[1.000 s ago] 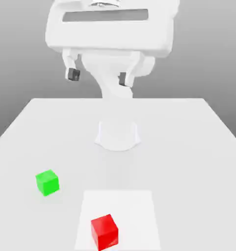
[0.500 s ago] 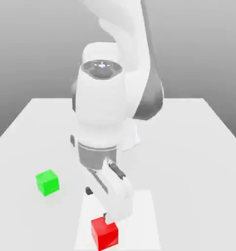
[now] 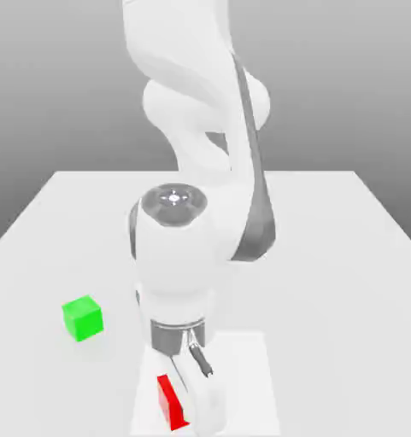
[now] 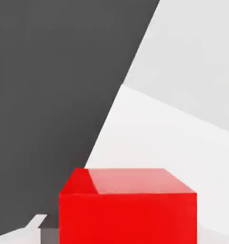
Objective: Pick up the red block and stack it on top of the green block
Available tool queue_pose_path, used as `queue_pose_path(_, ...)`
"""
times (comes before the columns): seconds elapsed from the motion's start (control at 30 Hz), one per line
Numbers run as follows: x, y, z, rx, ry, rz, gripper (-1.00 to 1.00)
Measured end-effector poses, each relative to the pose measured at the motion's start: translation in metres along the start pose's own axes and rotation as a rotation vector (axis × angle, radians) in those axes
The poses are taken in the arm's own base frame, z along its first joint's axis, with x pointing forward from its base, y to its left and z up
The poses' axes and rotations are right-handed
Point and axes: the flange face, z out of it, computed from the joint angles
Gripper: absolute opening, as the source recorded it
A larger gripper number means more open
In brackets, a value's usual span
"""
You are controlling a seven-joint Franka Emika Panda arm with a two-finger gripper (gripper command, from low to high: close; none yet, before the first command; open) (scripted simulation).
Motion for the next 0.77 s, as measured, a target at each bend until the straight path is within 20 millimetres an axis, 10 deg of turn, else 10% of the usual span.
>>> queue_pose_path(0.2,0.114,0.025,-0.031,-0.015,0.033,0.303,-1.0)
queue_pose_path(0.43,0.23,0.104,-0.052,-0.004,0.012,0.728,-1.0)
queue_pose_path(0.67,0.243,0.116,0.0,0.0,0.005,0.785,-1.0)
queue_pose_path(0.7,0.242,0.117,0.008,-0.001,0.005,0.784,1.0)
queue_pose_path(0.77,0.242,0.117,0.008,-0.001,0.005,0.784,1.0)
